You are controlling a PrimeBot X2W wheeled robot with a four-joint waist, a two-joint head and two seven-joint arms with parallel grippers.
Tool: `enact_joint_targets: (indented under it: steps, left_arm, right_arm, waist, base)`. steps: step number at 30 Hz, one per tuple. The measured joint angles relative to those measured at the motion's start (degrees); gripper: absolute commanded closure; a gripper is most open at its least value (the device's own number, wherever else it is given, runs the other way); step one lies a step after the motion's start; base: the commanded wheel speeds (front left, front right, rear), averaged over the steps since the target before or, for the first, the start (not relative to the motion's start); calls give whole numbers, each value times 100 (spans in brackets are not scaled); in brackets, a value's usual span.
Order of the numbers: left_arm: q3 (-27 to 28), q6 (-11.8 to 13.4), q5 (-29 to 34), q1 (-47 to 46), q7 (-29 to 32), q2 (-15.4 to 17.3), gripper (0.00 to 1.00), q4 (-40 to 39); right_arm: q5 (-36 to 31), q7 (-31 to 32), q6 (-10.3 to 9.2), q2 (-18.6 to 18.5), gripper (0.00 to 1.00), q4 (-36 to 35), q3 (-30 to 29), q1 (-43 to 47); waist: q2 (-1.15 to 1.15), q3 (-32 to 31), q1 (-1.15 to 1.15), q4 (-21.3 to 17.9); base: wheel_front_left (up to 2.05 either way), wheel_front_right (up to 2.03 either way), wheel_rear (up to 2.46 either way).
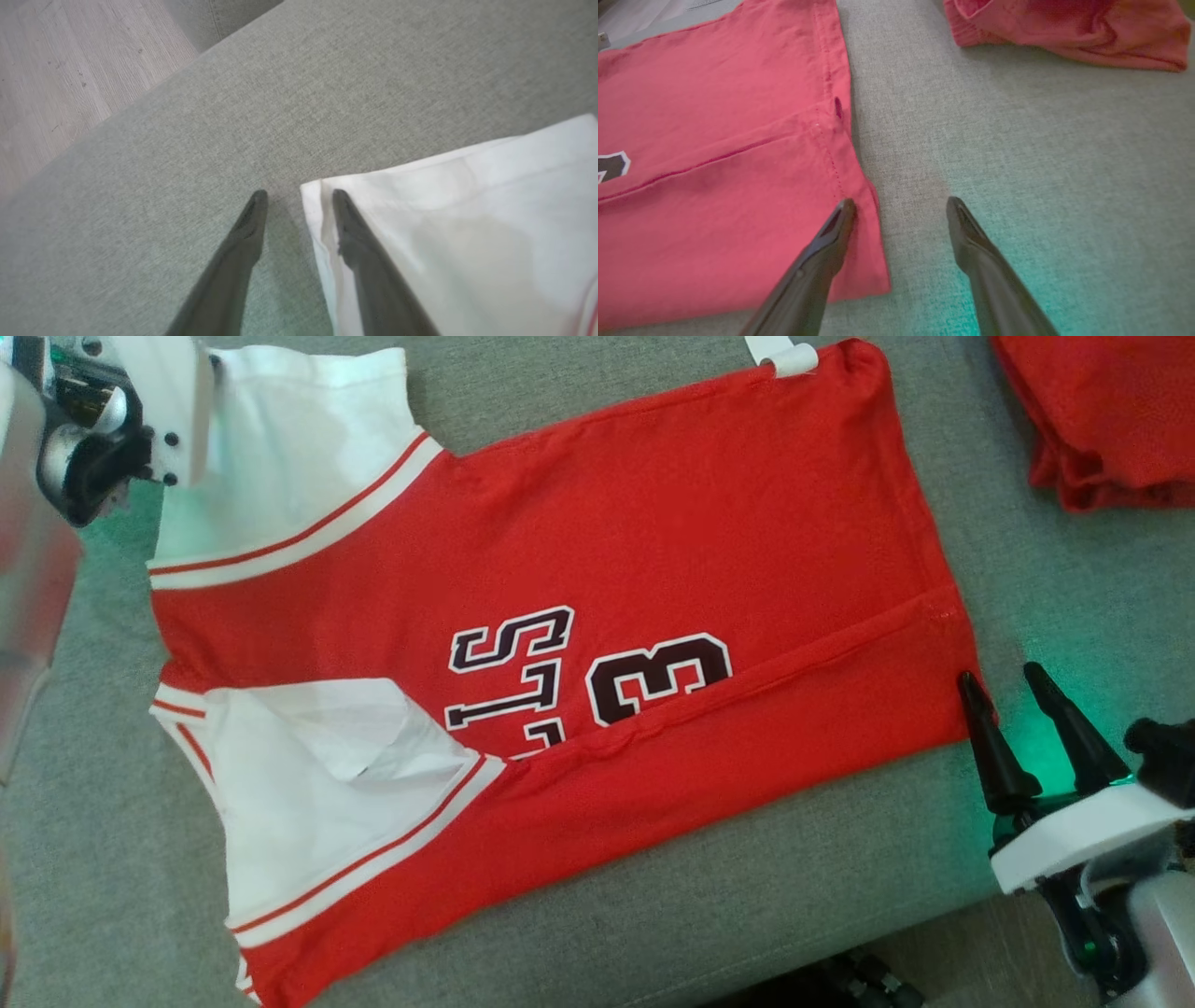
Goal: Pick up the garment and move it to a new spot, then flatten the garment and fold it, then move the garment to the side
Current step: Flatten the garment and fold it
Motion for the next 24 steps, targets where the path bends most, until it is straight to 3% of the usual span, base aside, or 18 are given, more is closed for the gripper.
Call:
enact_joint_targets:
  steps: [1, 2, 9, 17, 24]
  left_arm:
    - [-38, 0, 0, -12, -5, 3, 84, 1]
    - [-88, 0, -3, -18, -5, 2, 100, -1]
    - [-356, 0, -212, -18, -237, 23, 100, -230]
    - [-813, 0, -542, -51, -776, 108, 100, -832]
    - [-1266, 0, -834, -218, -1071, 166, 100, -1333]
  right_arm:
    - [1, -1, 0, 0, 0, 13, 2, 0]
    - [2, -2, 0, 0, 0, 30, 3, -1]
    - [396, 76, -1, -85, 0, -218, 83, -85]
    - [714, 1252, -1, -777, 0, -631, 111, -1351]
    - [393, 2513, 0, -928, 0, 461, 569, -3034]
  waist:
    - [0, 3, 0, -11]
    - [0, 3, 0, -19]
    - [0, -82, 0, 62]
    - [0, -142, 0, 348]
    - [0, -117, 0, 746]
  base:
    - [0, 0, 0]
    - [0, 0, 0]
    - [0, 0, 0]
    - [0, 0, 0]
    - [0, 0, 0]
